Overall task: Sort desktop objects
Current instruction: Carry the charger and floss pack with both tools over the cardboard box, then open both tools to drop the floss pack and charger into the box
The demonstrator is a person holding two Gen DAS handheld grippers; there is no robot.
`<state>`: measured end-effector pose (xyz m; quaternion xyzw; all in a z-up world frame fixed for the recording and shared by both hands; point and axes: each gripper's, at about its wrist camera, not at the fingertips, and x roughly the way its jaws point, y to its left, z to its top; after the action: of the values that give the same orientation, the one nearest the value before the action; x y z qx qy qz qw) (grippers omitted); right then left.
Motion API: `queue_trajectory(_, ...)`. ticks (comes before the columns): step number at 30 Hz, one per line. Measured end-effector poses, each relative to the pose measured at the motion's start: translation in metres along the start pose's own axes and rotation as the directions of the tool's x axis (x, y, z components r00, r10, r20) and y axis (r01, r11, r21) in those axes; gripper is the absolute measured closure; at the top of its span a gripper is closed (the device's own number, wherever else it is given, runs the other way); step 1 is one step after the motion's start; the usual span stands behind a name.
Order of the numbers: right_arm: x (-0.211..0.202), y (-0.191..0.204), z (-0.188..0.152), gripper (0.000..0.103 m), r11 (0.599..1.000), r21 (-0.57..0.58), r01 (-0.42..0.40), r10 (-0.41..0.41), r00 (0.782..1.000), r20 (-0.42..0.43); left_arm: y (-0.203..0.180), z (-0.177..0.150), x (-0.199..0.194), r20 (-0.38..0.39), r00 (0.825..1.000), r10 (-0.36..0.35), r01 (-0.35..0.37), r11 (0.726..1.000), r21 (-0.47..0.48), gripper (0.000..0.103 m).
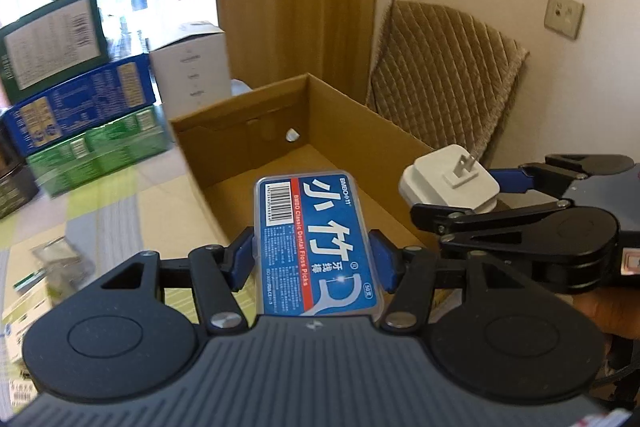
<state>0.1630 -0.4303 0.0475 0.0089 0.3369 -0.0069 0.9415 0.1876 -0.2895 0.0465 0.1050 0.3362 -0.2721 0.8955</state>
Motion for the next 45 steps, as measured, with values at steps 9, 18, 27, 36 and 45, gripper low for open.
queue_trajectory(9,0.018,-0.006,-0.007,0.041,1.000,-0.006,0.007,-0.007,1.000,-0.029,0.002,-0.001,0.020,-0.022,1.000,0.004,-0.004,1.000,0.011,0.048)
queue_trajectory(18,0.024,-0.008,-0.012,0.041,1.000,-0.010,0.015,-0.015,0.999,-0.045,0.005,-0.004,0.034,-0.033,0.999,0.010,-0.010,1.000,0.007,0.042)
queue_trajectory(27,0.026,0.000,-0.012,0.041,1.000,-0.004,-0.012,0.012,0.999,-0.042,0.021,-0.010,0.017,-0.002,0.999,0.037,-0.037,0.999,-0.033,0.042)
queue_trajectory(36,0.023,0.011,-0.002,0.031,0.998,0.006,-0.057,0.057,0.998,0.001,0.049,-0.029,-0.015,0.017,0.995,0.095,-0.093,0.991,-0.096,0.038)
queue_trajectory(45,-0.014,0.017,-0.011,0.027,0.999,0.023,-0.048,0.047,0.998,0.044,0.070,-0.055,-0.046,0.009,0.992,0.128,-0.125,0.981,-0.150,0.036)
